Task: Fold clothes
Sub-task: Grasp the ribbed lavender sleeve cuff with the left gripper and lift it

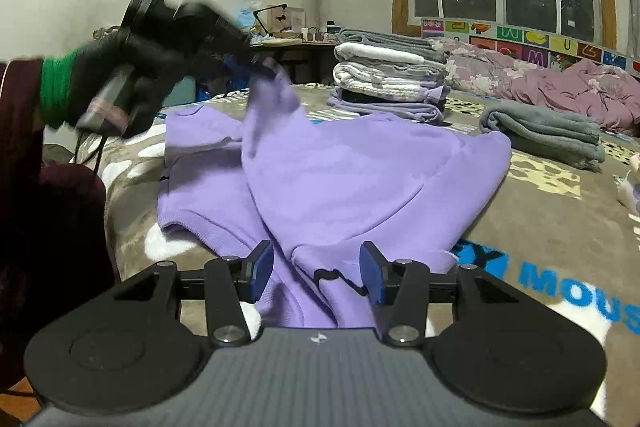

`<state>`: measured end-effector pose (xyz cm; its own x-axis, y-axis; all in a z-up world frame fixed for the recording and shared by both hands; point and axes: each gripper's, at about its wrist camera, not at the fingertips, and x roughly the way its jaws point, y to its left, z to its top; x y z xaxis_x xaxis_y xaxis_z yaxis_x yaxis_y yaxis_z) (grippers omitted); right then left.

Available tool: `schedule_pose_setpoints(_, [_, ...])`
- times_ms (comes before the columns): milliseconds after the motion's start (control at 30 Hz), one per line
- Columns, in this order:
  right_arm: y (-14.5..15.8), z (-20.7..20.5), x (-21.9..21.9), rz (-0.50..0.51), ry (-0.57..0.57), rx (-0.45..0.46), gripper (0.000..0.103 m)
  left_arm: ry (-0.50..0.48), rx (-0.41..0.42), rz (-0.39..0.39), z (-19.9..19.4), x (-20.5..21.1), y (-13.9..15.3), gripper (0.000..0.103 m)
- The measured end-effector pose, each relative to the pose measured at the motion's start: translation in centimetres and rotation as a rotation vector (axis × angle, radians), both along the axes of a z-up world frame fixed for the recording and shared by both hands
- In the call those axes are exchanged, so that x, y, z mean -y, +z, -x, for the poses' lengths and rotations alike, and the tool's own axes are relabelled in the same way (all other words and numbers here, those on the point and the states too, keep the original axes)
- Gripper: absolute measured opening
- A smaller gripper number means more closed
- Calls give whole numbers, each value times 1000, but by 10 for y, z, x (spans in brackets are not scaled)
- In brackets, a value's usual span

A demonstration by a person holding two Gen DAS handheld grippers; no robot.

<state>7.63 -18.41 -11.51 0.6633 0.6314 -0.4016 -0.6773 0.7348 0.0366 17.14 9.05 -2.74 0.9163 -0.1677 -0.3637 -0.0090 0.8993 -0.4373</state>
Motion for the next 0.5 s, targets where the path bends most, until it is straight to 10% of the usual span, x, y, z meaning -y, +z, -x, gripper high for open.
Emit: schedule_pose_setpoints(500, [-3,-3,10,-51,24,-80,50,-123,-18,-52,-93,93,19,6])
